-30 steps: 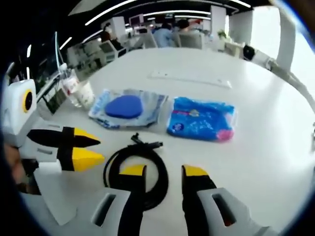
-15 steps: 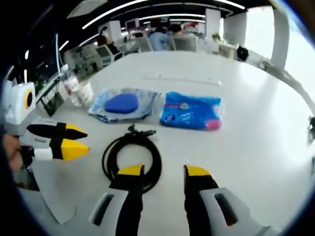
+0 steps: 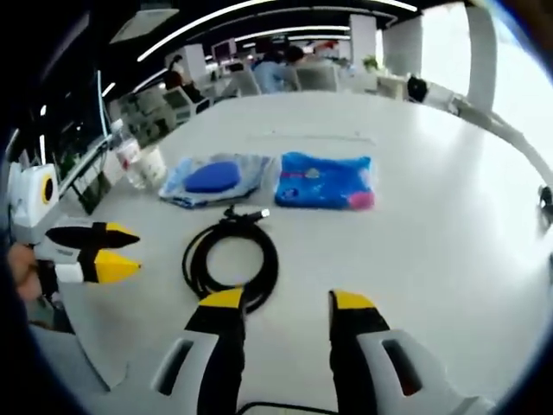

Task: Arrange the tabletop items into an orderly group along one side of the table until the central work area is clear of visible clutter.

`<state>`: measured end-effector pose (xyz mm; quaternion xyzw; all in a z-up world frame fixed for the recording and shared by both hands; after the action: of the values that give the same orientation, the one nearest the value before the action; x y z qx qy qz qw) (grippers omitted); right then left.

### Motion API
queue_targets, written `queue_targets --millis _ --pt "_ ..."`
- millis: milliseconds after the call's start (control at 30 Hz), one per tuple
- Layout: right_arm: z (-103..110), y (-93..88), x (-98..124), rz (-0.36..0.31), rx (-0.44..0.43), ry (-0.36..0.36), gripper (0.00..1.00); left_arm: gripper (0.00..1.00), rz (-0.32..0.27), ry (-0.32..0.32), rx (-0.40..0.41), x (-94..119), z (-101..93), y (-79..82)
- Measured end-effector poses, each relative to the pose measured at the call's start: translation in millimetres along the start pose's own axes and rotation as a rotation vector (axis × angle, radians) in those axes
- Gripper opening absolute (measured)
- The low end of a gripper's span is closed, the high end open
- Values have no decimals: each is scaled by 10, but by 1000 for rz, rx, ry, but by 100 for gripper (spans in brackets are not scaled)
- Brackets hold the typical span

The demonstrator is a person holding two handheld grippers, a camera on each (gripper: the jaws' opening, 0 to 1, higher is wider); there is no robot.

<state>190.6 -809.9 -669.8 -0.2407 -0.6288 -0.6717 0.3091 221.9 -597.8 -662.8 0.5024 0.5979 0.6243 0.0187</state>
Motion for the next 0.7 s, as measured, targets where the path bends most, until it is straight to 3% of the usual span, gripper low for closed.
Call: queue_targets --millis 200,567,700 --pt "4 -58 100 -43 -54 11 36 40 -23 -6 1 104 -44 -63" --pt "126 -69 262 -86 -53 42 43 48 -34 -29 16 271 -159 -240" --pt "181 -96 309 -98 -27 70 53 51 -43 -25 24 363 -150 -295"
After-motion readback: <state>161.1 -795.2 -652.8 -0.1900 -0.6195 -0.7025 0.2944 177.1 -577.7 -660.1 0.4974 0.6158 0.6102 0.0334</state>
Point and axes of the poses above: the point that each gripper's makers call its tool centre point, and the gripper's own axes: x roughly backward along the fingers, z roughly to its left, y roughly out of its top, the point moved 5 cm from there along x, roughly backward along the fingers, and after that the axes turned 2 degrees about -y, right-handed, at the moved point
